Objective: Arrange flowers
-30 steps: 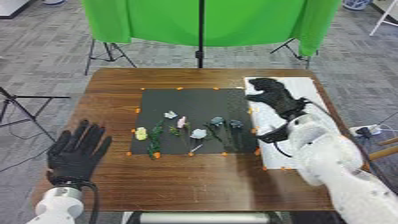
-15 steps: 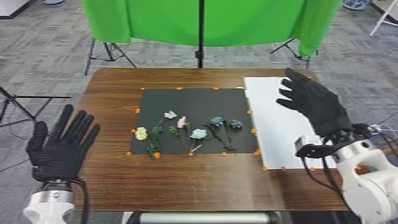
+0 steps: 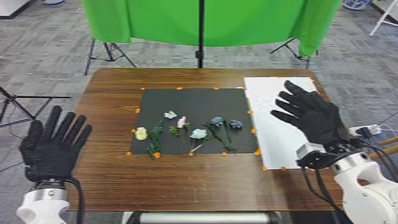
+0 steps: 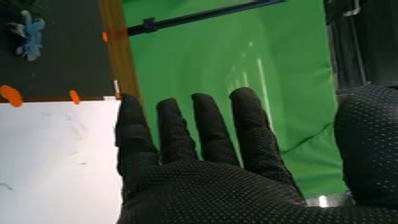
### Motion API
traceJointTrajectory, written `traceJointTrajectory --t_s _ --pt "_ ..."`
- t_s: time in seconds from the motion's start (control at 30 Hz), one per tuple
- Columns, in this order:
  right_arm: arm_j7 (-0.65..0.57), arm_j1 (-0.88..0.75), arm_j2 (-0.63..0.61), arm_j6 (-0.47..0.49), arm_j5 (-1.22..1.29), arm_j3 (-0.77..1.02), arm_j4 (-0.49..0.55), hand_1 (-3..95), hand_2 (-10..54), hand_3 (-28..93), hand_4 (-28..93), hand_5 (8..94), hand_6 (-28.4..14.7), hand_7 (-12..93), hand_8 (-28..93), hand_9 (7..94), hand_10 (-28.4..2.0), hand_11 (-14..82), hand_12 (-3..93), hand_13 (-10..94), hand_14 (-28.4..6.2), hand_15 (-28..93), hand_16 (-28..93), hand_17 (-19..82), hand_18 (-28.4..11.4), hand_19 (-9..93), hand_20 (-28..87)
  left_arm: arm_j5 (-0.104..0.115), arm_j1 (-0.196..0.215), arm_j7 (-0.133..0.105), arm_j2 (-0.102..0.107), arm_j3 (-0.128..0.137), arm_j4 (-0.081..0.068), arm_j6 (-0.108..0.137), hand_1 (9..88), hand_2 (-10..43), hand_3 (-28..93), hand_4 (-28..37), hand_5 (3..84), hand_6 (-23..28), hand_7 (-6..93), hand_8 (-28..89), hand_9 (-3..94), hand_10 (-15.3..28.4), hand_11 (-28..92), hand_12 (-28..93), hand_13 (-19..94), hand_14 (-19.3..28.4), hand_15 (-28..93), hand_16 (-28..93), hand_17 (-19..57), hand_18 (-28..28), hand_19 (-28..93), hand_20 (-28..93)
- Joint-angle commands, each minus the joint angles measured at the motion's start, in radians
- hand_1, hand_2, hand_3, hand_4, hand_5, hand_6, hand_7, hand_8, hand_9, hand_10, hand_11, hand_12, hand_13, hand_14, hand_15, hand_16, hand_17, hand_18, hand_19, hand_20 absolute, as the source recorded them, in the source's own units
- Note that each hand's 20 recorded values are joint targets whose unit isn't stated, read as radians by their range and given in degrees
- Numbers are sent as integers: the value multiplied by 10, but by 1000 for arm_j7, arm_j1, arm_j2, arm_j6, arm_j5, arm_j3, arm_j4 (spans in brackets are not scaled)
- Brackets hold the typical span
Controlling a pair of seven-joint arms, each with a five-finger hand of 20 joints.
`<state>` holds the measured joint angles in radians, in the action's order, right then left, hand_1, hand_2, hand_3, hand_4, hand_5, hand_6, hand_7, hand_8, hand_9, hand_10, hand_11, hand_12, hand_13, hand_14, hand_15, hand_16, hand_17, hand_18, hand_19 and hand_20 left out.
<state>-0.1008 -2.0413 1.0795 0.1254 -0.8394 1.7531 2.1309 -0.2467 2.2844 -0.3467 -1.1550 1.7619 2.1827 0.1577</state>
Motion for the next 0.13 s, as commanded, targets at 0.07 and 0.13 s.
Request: traceJointTrajectory --t_s 0.07,0.13 --pt "0 55 -9 37 -1 -27 -6 136 90 741 -268 325 -89 15 -90 308 -132 10 66 218 -92 3 104 124 -84 104 125 -1 -1 -22 -6 15 7 20 205 112 770 -283 281 82 48 -92 284 120 77 88 243 112 135 -25 -21 117 165 139" --pt "1 68 -14 40 12 -32 -8 137 104 749 -268 331 -110 8 -93 311 -138 13 60 217 -89 6 84 130 -73 87 119 6 5 -17 -6 14 10 22 209 113 773 -283 300 100 43 -98 295 122 84 80 249 106 130 -38 -5 92 145 124"
